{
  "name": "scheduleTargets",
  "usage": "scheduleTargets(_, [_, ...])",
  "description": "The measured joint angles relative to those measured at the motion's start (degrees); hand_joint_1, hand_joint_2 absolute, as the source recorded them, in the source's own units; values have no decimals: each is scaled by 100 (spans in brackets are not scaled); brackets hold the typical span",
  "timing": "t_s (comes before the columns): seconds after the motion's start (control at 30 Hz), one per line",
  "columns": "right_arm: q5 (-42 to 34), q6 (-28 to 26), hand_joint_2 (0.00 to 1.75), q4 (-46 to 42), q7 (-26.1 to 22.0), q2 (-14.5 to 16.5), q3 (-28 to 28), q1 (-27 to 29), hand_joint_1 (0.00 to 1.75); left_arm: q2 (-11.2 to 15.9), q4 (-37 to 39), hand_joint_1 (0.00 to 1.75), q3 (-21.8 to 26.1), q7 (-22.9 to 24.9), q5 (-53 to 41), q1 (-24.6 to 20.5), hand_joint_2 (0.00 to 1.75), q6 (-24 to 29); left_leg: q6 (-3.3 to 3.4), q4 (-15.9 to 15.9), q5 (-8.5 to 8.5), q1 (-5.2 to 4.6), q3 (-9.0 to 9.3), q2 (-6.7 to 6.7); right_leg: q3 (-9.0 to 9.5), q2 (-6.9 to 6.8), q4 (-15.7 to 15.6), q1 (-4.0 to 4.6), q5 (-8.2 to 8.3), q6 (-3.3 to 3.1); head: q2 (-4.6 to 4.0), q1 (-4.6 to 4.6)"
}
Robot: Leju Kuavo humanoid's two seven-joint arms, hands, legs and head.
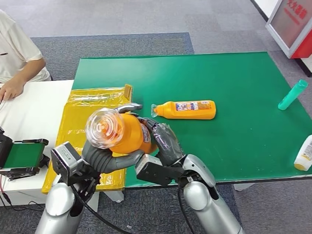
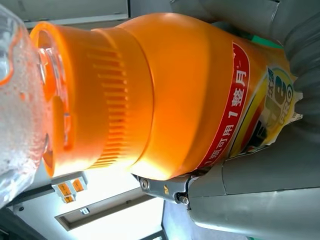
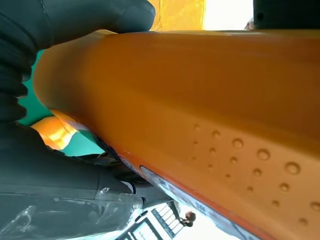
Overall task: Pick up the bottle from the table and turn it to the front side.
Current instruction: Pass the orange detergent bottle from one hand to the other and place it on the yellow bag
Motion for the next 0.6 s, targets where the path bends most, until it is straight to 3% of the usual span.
scheduleTargets(0.53, [-155, -36, 175, 5, 67, 0, -5, 30, 175, -1, -2, 175, 23, -5, -74, 0, 175, 75, 0, 0, 0, 0, 0, 0, 0, 0, 0, 0, 0, 0, 0, 0])
scheduleTargets(0.57, [-187, -29, 175, 5, 87, 0, -9, 28, 171, -2, -3, 175, 27, -15, -145, 2, 175, 127, 0, 0, 0, 0, -1, 0, 1, 0, 0, 0, 0, 0, 0, 0])
scheduleTargets(0.6, [-229, -17, 175, 3, 109, 0, -15, 27, 135, -4, -7, 175, 32, -30, -271, 5, 175, 206, 0, 0, 0, 0, -1, 0, 0, 0, 0, 0, 0, 0, 0, 0])
